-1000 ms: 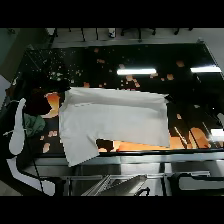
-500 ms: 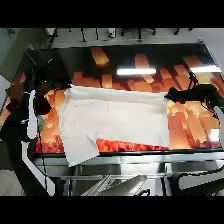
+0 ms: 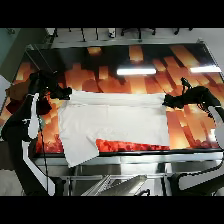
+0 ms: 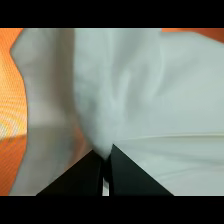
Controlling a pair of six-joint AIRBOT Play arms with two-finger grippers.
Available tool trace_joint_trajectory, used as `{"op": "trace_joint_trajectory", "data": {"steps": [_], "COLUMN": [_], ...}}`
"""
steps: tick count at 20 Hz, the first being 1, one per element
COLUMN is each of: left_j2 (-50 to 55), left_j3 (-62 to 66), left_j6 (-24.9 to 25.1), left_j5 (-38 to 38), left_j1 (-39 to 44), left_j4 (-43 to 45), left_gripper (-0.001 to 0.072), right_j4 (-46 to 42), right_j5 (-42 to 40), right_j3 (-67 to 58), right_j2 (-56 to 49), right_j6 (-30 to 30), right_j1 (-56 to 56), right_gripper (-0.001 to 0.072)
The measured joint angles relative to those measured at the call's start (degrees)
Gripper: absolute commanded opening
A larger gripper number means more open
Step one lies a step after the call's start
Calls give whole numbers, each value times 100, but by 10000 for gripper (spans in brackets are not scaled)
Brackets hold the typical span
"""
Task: Fold the shirts.
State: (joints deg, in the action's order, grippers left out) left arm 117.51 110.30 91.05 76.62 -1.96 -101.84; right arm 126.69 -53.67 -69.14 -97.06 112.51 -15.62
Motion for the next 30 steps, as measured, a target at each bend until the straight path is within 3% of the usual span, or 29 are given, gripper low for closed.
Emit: {"op": "trace_joint_trajectory", "data": {"steps": [4,5,6,7,14,18,22,25,28,30], "left_j2": [0,0,0,0,-308,-1523,-3460,-4684,-5364,-5528], "left_j3": [-48,-52,-52,-37,619,-831,-3967,-6148,-7597,-8133], "left_j6": [-17,-17,-17,-17,-345,-411,-330,31,560,848], "left_j5": [57,59,72,151,1488,1996,1392,704,79,-258], "left_j1": [85,109,136,157,42,-243,-682,-1200,-1725,-1961], "left_j4": [35,48,48,42,-9,289,256,-214,-949,-1338], "left_gripper": [15,163,510,658,655,655,655,655,655,655], "right_j4": [-87,-90,-87,-74,74,-22,-50,26,76,85], "right_j5": [42,42,31,2,-1040,-1805,-1882,-1733,-1663,-1626], "right_j3": [0,0,0,-4,-221,304,1513,2175,2516,2612], "right_j2": [-42,-46,-46,-39,732,1519,2321,2608,2712,2736], "right_j6": [-2,-4,-24,-22,-24,35,385,522,586,592], "right_j1": [61,68,72,74,-258,-866,-1882,-2614,-2973,-3069], "right_gripper": [30,71,241,331,347,346,346,346,348,406]}}
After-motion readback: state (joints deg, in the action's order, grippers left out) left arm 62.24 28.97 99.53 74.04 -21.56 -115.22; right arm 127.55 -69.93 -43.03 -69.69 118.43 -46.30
